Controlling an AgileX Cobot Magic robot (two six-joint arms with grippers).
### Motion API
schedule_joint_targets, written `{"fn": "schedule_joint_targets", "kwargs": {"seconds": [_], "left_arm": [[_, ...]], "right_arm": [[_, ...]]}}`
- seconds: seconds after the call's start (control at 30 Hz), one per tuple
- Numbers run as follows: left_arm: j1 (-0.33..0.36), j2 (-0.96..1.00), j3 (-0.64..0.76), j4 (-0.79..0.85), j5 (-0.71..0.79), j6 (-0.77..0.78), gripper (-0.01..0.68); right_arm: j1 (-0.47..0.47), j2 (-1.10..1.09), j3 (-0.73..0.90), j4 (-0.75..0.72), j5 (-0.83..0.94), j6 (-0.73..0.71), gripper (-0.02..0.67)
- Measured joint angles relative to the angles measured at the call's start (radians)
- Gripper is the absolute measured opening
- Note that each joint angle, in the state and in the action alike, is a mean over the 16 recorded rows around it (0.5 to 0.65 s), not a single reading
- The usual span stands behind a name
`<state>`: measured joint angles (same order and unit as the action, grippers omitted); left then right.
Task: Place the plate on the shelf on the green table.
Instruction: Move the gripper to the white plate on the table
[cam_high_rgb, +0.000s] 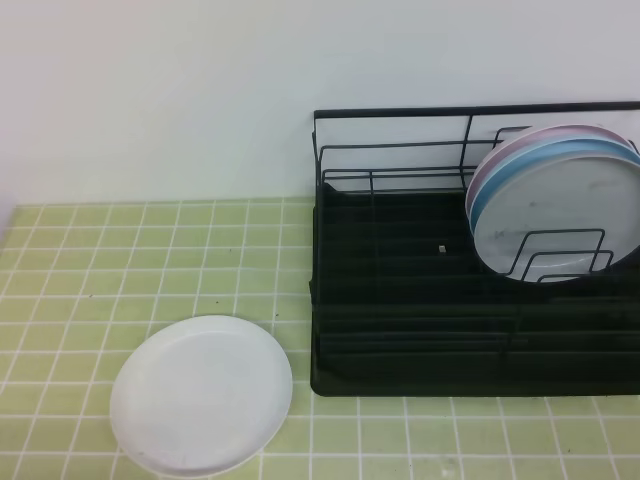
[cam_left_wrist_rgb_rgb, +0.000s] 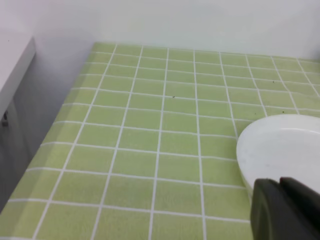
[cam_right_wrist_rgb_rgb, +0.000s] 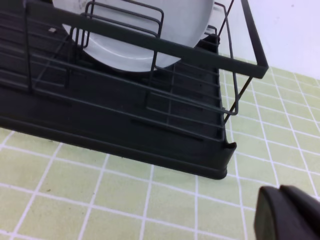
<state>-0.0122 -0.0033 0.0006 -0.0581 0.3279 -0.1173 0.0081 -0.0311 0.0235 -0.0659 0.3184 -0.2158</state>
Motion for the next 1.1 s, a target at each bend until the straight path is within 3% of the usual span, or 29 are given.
{"fn": "schedule_joint_targets", "kwargs": {"seconds": [1.1], "left_arm": [[0.0, 0.0, 0.0, 0.0, 0.0, 0.0, -0.003]], "right_arm": [[0.0, 0.0, 0.0, -0.003, -0.004, 0.003, -0.004]]}}
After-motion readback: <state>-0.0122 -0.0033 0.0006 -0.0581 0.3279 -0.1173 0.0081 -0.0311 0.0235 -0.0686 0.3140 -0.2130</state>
